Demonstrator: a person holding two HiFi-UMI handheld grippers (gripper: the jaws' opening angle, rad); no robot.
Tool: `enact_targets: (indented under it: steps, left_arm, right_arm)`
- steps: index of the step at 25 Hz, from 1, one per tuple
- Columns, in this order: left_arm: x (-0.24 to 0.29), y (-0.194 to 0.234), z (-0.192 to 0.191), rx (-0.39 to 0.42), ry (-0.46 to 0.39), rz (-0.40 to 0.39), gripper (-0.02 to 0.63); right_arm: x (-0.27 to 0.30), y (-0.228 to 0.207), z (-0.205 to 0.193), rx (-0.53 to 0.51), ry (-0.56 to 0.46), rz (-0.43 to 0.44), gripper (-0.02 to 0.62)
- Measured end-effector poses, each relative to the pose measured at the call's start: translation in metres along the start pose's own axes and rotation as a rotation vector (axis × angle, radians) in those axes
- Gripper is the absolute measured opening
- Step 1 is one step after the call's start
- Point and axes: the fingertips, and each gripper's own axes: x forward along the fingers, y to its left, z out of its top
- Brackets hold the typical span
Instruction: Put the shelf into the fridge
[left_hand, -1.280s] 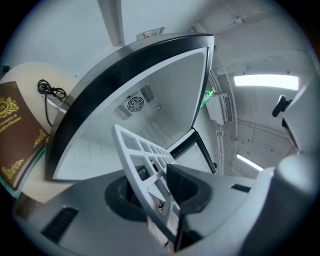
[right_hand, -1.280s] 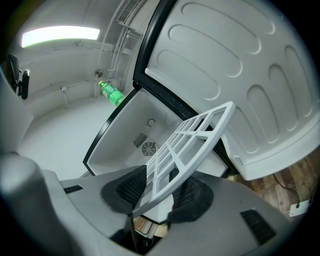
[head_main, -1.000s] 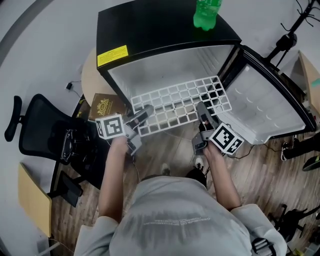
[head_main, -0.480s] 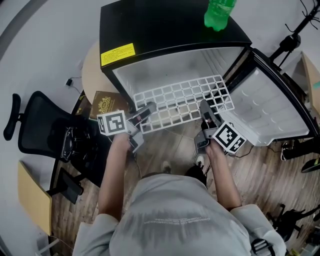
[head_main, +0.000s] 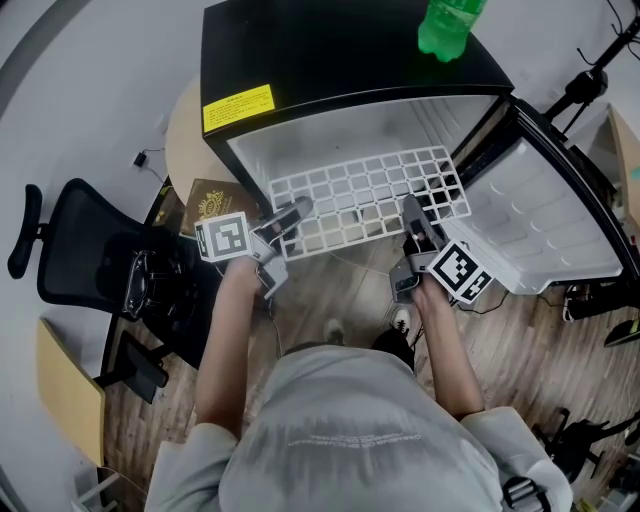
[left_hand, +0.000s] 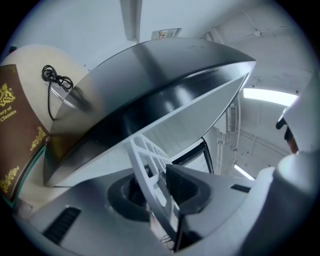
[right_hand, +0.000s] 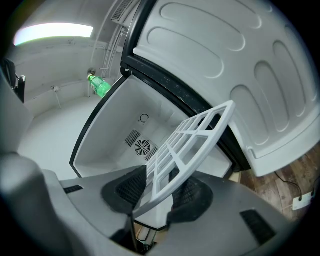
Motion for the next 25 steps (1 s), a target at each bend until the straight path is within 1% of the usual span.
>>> enact_targets:
  steps: [3, 7, 9, 11, 14, 18, 22, 24, 25]
  left_arm:
    - [-0.001, 0.004, 0.003, 0.042, 0.001, 0.021, 0.097]
    - [-0.001, 0.007, 0.006, 0.025, -0.010, 0.040, 0.097]
    - [-0.001, 0.010, 0.008, 0.055, -0.008, 0.064, 0.097]
    - [0.000, 0.009, 0.010, 0.076, -0.009, 0.059, 0.097]
    - [0.002, 0.005, 0.010, 0.053, -0.022, 0.029, 0.097]
    - [-0.004, 0.008, 0.014, 0.047, -0.077, 0.037, 0.097]
    - [-0.014, 0.002, 0.010, -0.014, -0.133, -0.019, 0.132]
    - [-0.025, 0.001, 0.005, -0.026, -0.161, -0.018, 0.144]
    - [-0.031, 0.001, 0.002, -0.014, -0.174, -0.006, 0.150]
  right_arm:
    - [0.002, -0.001, 0.000, 0.005, 0.000, 0.001, 0.143]
    - [0.008, -0.002, 0.002, 0.002, 0.005, 0.007, 0.141]
    - [0.010, -0.002, 0.003, 0.002, 0.006, 0.007, 0.141]
    - [0.012, -0.003, 0.004, 0.002, 0.006, 0.007, 0.141]
    - [0.013, -0.003, 0.005, 0.003, 0.007, 0.007, 0.141]
    - [0.014, -0.003, 0.005, 0.005, 0.010, 0.012, 0.141]
    - [0.014, -0.004, 0.003, 0.011, 0.032, 0.038, 0.141]
    - [0.014, -0.005, 0.002, 0.017, 0.045, 0.054, 0.141]
    - [0.014, -0.005, 0.001, 0.022, 0.051, 0.060, 0.141]
